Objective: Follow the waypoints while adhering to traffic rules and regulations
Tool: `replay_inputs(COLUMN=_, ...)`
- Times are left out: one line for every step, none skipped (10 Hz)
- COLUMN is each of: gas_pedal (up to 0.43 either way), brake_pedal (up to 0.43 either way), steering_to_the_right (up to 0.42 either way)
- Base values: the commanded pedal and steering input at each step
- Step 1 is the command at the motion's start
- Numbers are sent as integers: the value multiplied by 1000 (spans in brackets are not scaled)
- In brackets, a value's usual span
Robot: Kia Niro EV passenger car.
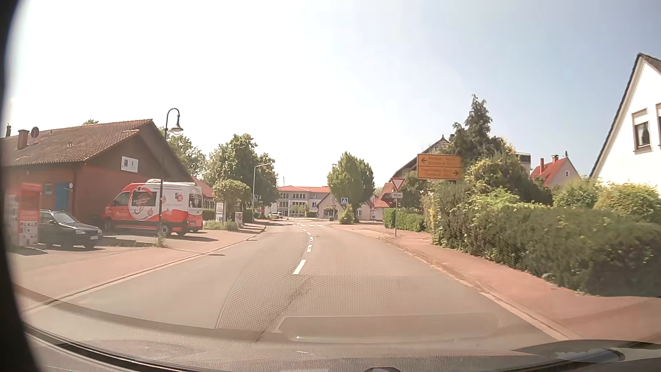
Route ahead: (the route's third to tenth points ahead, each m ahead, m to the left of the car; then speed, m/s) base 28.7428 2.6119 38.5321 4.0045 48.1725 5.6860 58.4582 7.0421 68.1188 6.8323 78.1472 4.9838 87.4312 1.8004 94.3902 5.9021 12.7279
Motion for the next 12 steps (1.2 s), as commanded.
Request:
replay_inputs(gas_pedal=169, brake_pedal=0, steering_to_the_right=-8)
replay_inputs(gas_pedal=169, brake_pedal=0, steering_to_the_right=-8)
replay_inputs(gas_pedal=169, brake_pedal=0, steering_to_the_right=-9)
replay_inputs(gas_pedal=169, brake_pedal=0, steering_to_the_right=-11)
replay_inputs(gas_pedal=169, brake_pedal=0, steering_to_the_right=-12)
replay_inputs(gas_pedal=169, brake_pedal=0, steering_to_the_right=-12)
replay_inputs(gas_pedal=157, brake_pedal=0, steering_to_the_right=-13)
replay_inputs(gas_pedal=157, brake_pedal=0, steering_to_the_right=-15)
replay_inputs(gas_pedal=157, brake_pedal=0, steering_to_the_right=-15)
replay_inputs(gas_pedal=157, brake_pedal=0, steering_to_the_right=-15)
replay_inputs(gas_pedal=150, brake_pedal=0, steering_to_the_right=-16)
replay_inputs(gas_pedal=138, brake_pedal=0, steering_to_the_right=-18)
